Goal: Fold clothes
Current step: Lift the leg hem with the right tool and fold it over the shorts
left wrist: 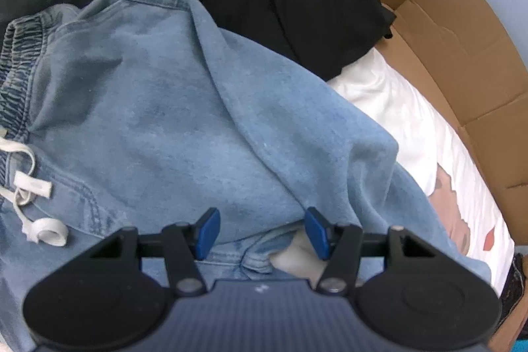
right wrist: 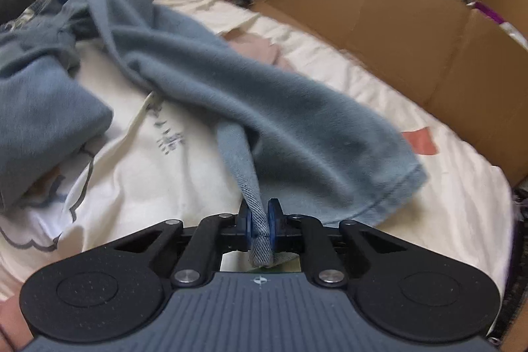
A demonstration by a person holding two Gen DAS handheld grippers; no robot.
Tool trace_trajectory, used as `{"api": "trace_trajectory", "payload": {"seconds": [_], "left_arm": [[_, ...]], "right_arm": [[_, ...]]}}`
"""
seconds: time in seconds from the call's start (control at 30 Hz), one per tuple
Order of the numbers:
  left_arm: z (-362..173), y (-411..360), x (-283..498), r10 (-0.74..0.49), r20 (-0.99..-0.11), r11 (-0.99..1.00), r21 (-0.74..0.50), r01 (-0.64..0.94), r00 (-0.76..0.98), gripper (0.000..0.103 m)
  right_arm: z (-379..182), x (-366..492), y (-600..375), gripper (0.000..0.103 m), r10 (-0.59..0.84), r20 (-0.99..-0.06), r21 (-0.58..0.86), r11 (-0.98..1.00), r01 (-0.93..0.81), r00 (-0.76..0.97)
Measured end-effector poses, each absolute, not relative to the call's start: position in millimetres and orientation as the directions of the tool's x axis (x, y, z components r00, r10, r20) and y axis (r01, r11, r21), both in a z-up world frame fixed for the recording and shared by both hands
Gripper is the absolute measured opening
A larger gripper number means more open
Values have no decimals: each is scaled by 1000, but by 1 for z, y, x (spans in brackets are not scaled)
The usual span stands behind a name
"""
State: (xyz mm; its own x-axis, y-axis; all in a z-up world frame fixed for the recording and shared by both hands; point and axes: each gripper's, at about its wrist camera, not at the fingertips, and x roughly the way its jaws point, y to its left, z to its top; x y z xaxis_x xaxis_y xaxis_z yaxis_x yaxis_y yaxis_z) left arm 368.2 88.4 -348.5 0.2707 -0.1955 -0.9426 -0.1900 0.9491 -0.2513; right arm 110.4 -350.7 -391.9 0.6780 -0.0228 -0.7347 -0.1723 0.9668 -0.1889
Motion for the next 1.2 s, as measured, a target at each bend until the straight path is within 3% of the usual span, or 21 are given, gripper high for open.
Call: {"api": "trace_trajectory", "payload": {"seconds": [0.53,1.0,1.2], "left_arm": [[-340,97,375,-195,-920,926,-286,-245,339,60],[-326,143,380,-229,-845,805,-444,-394,484,58],[-320,167,399,-197,-810,739,-493,-459,553,58]], "right_arm": [[-246,70,-382,7,-58,-714,-170,981,-93,698],[-106,73,-381,7,-128,-699,-236,970,-58,703],[-85,106,-398,7,-163,-701,-261,965,-37,695]]}}
